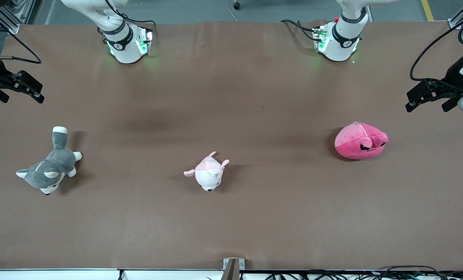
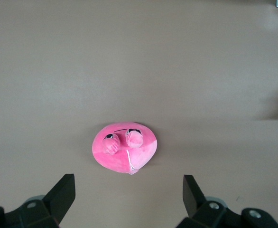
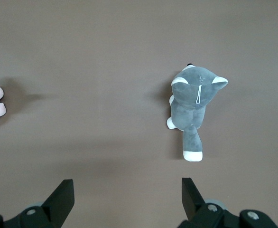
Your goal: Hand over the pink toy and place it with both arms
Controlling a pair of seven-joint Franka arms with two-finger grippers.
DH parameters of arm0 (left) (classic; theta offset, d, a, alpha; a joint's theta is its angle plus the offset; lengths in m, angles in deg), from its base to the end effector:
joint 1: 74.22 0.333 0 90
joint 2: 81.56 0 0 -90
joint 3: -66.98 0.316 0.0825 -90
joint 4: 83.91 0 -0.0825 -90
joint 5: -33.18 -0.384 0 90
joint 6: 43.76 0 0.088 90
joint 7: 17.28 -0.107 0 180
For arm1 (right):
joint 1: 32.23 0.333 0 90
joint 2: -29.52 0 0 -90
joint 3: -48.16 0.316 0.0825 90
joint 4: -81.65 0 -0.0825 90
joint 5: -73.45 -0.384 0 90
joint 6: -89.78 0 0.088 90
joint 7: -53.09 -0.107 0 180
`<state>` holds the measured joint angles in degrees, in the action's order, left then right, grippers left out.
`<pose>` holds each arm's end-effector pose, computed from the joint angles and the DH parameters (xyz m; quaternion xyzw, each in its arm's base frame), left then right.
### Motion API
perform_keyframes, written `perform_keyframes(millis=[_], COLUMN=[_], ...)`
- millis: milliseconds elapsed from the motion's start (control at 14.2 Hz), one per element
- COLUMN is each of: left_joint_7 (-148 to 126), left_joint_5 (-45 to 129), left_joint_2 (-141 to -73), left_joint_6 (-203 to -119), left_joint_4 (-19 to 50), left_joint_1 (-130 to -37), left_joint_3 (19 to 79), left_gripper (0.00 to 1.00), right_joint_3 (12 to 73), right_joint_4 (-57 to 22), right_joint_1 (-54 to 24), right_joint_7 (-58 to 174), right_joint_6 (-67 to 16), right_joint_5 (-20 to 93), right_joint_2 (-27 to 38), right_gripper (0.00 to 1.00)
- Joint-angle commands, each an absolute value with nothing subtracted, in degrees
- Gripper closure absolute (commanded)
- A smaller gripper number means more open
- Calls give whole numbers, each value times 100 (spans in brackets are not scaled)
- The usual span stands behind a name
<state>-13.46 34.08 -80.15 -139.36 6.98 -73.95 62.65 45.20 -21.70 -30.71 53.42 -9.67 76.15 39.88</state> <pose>0.5553 -0.0415 0.6399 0.9986 -0.0018 0.0527 0.0106 0.5113 -0.0194 0.6246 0.9982 -0.0070 0.0559 0.0196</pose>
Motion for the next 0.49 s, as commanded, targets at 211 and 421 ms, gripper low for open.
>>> perform_keyframes(millis=[211,421], left_joint_7=[-1455,-1438], left_joint_5=[3318,3283], left_joint_2=[-7997,-8216], left_joint_6=[-13921,-13921], left_joint_4=[688,697], left_joint_1=[-7405,-7379], left_joint_3=[6241,6250], left_gripper=[0,0], right_joint_3=[4508,4508], right_joint_4=[-2268,-2268], right_joint_1=[-3047,-3047], right_joint_7=[5371,5371], right_joint_6=[-945,-945], right_joint_5=[7583,7583], right_joint_2=[4139,4139], right_gripper=[0,0])
